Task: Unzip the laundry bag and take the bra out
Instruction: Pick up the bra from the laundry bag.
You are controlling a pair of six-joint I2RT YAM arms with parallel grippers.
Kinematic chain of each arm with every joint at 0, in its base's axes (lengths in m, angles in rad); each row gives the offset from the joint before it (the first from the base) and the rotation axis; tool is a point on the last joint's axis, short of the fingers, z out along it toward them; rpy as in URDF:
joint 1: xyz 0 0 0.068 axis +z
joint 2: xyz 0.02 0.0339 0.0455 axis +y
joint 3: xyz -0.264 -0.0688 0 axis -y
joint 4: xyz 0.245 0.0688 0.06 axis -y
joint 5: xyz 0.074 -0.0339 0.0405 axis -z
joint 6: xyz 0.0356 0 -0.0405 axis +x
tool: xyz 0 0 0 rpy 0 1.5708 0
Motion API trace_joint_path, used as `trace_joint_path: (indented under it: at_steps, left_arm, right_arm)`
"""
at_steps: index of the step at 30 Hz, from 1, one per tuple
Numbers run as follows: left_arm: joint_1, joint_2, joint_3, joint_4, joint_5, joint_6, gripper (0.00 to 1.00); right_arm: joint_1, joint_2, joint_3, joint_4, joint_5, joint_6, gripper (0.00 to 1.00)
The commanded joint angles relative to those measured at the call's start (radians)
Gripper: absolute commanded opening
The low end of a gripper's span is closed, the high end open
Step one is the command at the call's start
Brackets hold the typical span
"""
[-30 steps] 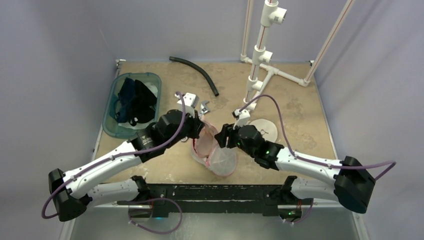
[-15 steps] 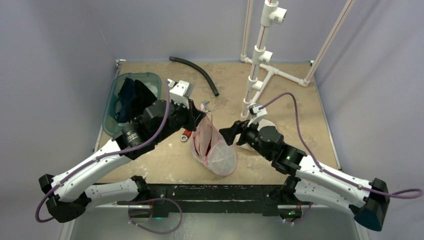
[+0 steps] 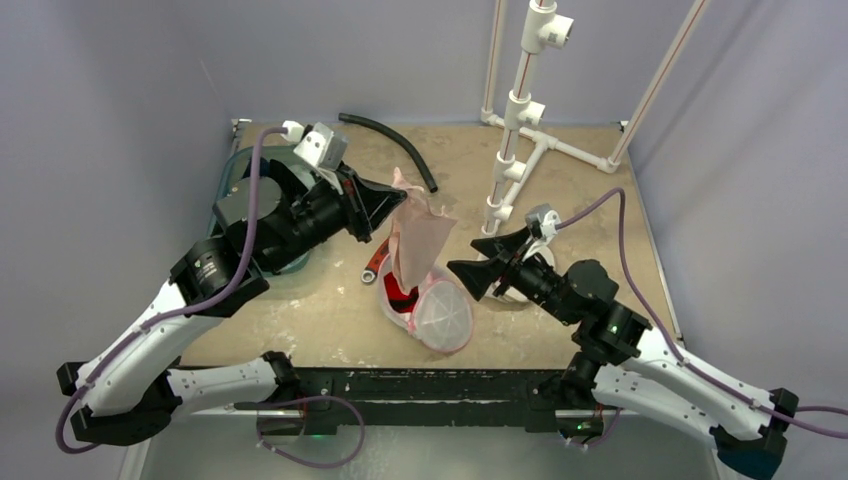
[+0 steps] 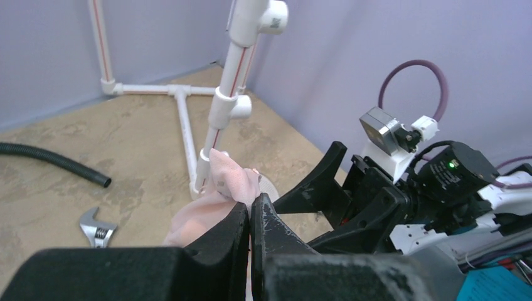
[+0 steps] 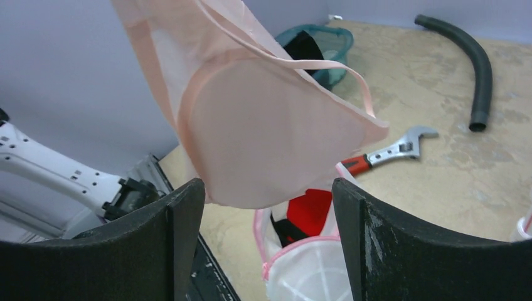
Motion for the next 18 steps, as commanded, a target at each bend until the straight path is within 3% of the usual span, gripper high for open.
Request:
trace_joint_path:
  at_steps: [1, 9, 12, 18]
  left_arm:
    - [0.004, -0.014, 0.06, 0.063, 0.154, 0.086, 0.0]
    - [0.004, -0.082, 0.069, 0.14, 0.16, 0.198, 0.0]
    - [0.003, -0.106, 0.055, 0.169, -0.023, 0.201, 0.0]
    - [0.005, -0.044, 0.098, 0.058, -0.385, 0.235, 0.0]
  right_arm:
    - [-0.002, -0.02, 0.018, 0.109, -0.112, -0.032, 0.77]
    - [-0.005, -0.044, 0.023, 0.157, -0.226, 0.016, 0.82]
    - [-0.005, -0.043, 0.006, 0.183, -0.249, 0.042, 0.82]
    - [-0.005, -0.042, -0.018, 0.18, -0.224, 0.042, 0.81]
